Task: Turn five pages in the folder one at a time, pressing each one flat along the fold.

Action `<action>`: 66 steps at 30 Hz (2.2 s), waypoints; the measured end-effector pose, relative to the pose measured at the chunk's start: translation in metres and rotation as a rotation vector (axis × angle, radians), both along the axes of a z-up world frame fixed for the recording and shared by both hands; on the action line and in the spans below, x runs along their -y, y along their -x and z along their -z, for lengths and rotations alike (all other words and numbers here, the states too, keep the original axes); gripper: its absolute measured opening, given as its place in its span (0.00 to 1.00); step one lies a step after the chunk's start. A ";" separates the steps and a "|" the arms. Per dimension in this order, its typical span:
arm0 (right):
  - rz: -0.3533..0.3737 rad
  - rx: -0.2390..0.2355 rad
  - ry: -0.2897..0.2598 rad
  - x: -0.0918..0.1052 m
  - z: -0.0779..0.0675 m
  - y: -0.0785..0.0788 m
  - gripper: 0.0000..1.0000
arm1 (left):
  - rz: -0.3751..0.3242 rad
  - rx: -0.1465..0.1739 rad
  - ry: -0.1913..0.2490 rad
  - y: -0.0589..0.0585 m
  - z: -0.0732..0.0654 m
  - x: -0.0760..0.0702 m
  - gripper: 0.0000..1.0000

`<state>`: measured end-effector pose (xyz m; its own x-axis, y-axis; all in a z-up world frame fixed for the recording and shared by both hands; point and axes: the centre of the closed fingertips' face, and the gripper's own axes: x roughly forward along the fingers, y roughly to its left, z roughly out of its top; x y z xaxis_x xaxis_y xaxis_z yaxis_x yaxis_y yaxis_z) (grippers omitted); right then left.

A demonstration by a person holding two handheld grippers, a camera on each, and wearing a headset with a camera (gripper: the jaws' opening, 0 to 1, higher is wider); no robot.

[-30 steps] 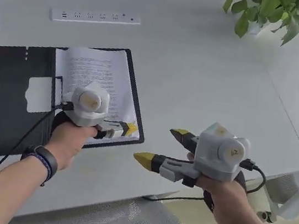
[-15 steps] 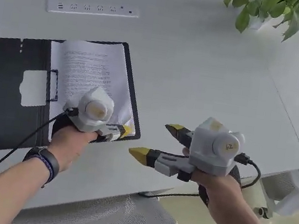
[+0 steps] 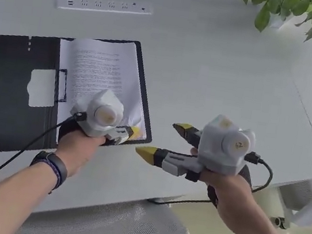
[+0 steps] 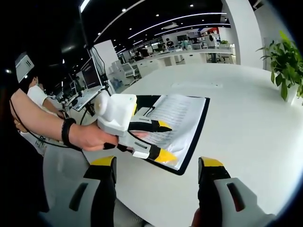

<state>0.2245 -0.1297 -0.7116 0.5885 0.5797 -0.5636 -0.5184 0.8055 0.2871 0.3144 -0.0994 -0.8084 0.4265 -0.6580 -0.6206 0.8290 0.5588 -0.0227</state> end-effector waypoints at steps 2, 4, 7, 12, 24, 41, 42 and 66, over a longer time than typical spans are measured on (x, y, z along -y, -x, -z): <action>-0.002 0.000 0.000 0.000 0.001 -0.003 0.69 | -0.008 -0.002 0.000 -0.002 -0.001 -0.002 0.54; -0.004 0.002 -0.001 0.000 0.001 -0.006 0.68 | -0.009 -0.005 -0.001 -0.002 -0.001 -0.003 0.52; -0.005 0.000 -0.003 0.000 0.004 -0.010 0.67 | -0.010 0.000 0.000 -0.001 -0.002 -0.003 0.51; -0.007 -0.007 -0.015 -0.003 0.009 -0.019 0.65 | -0.020 -0.001 0.007 0.000 -0.004 -0.004 0.48; 0.000 -0.040 -0.067 -0.015 0.031 -0.057 0.58 | -0.020 -0.006 0.012 0.000 -0.003 -0.004 0.47; 0.082 -0.154 -0.231 -0.025 0.060 -0.087 0.49 | -0.022 -0.008 0.018 -0.002 -0.001 -0.004 0.47; 0.085 -0.157 -0.239 -0.026 0.061 -0.087 0.49 | -0.023 -0.007 0.018 -0.002 -0.001 -0.004 0.47; 0.153 -0.211 -0.324 -0.026 0.075 -0.097 0.15 | -0.030 -0.018 0.023 -0.002 -0.002 -0.005 0.47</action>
